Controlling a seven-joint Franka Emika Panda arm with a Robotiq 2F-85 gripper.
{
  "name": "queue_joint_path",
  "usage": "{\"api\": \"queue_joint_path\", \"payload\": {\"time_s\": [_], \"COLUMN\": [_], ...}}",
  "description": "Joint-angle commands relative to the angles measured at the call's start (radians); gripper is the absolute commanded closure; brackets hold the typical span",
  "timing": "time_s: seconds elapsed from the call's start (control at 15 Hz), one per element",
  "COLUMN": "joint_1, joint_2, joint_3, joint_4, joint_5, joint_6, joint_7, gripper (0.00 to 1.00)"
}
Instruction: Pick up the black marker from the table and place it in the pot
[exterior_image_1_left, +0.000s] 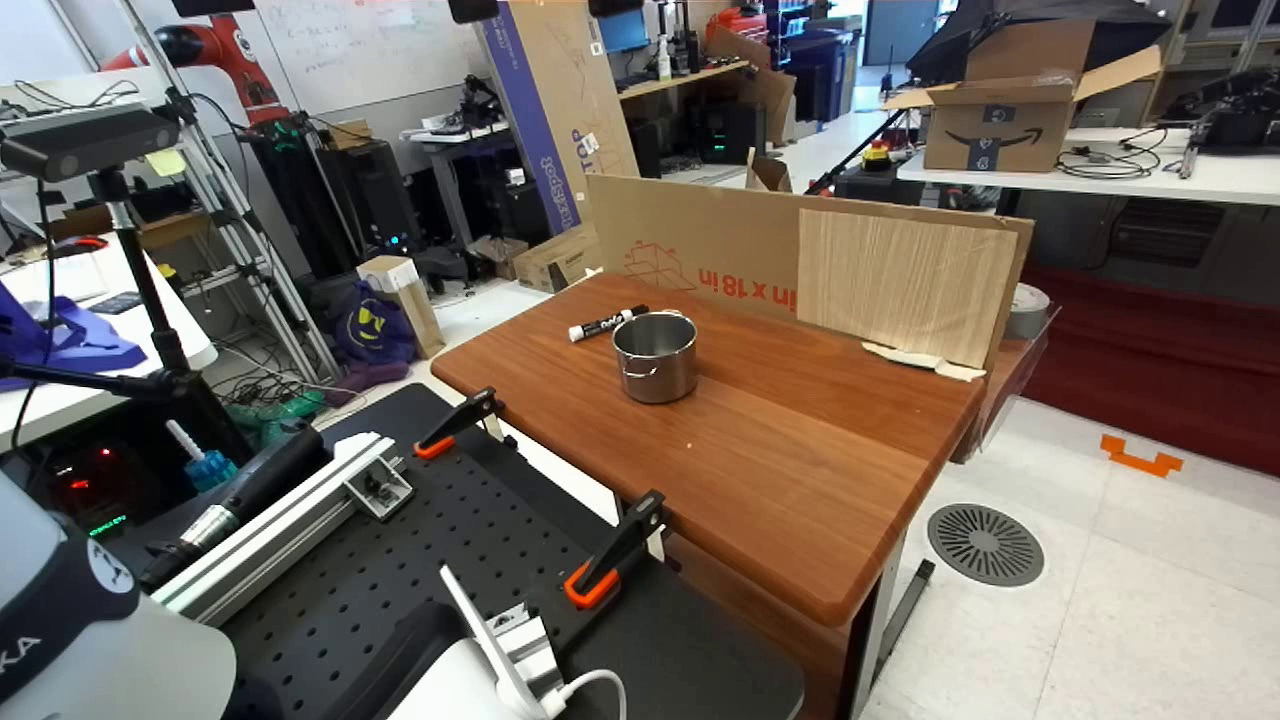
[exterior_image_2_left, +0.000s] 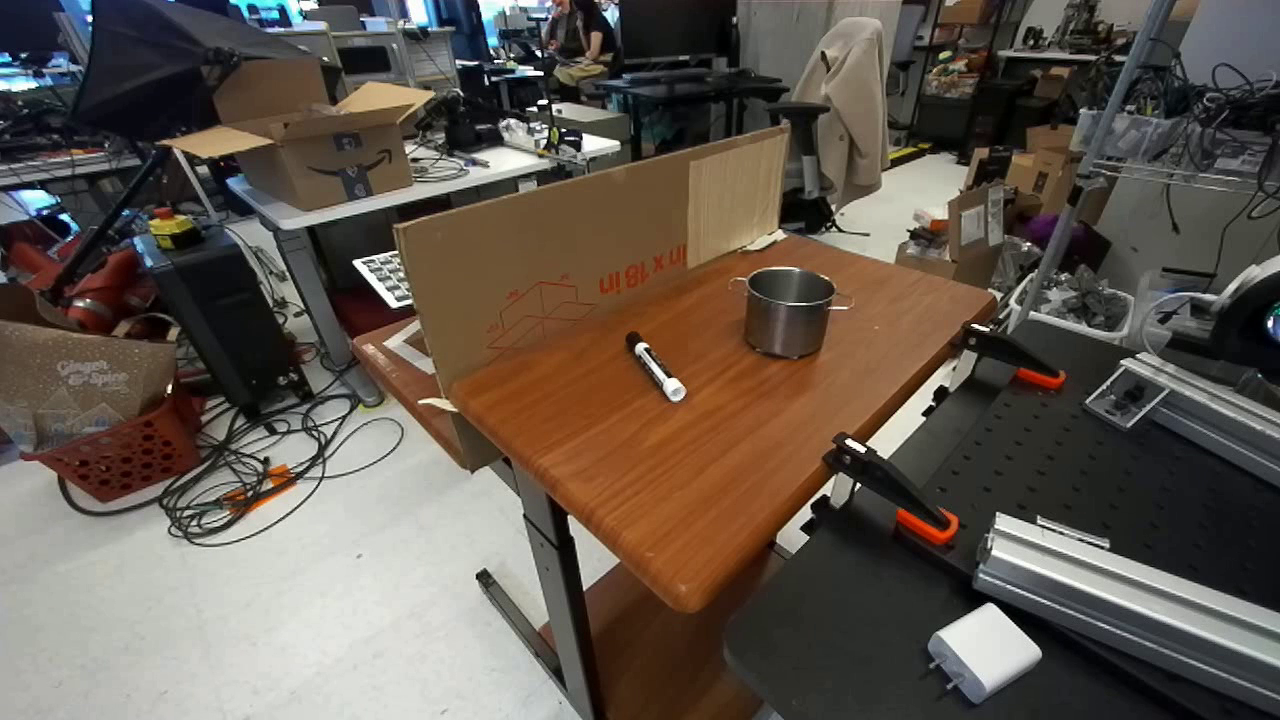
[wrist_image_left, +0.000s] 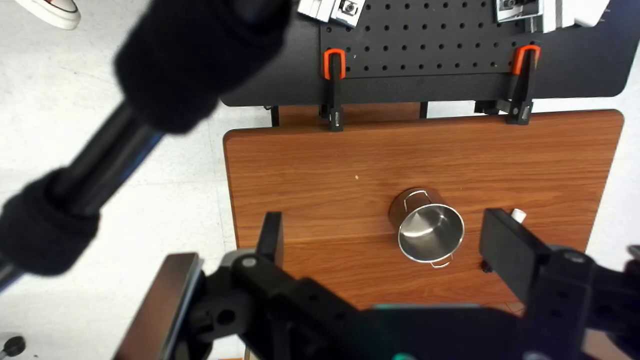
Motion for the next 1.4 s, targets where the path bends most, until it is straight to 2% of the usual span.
{"api": "queue_joint_path", "payload": {"time_s": [0.0,0.27,0.6,0.73,1.0,1.33], "joint_1": [0.015,0.082,0.12,0.128,0.146,0.161], "joint_2": [0.039,0.169,0.363,0.423,0.529,0.638], "joint_3": [0.027,0.119,0.278,0.322,0.364,0.384], "joint_4": [0.021,0.082,0.17,0.193,0.211,0.205], "joint_5": [0.032,0.125,0.195,0.212,0.286,0.368], "joint_6": [-0.007,-0.002,0.067,0.096,0.171,0.31], "joint_7": [0.029,0.148,0.439,0.551,0.704,0.807], "gripper": [0.0,0.0,0.0,0.0,0.0,0.0]}}
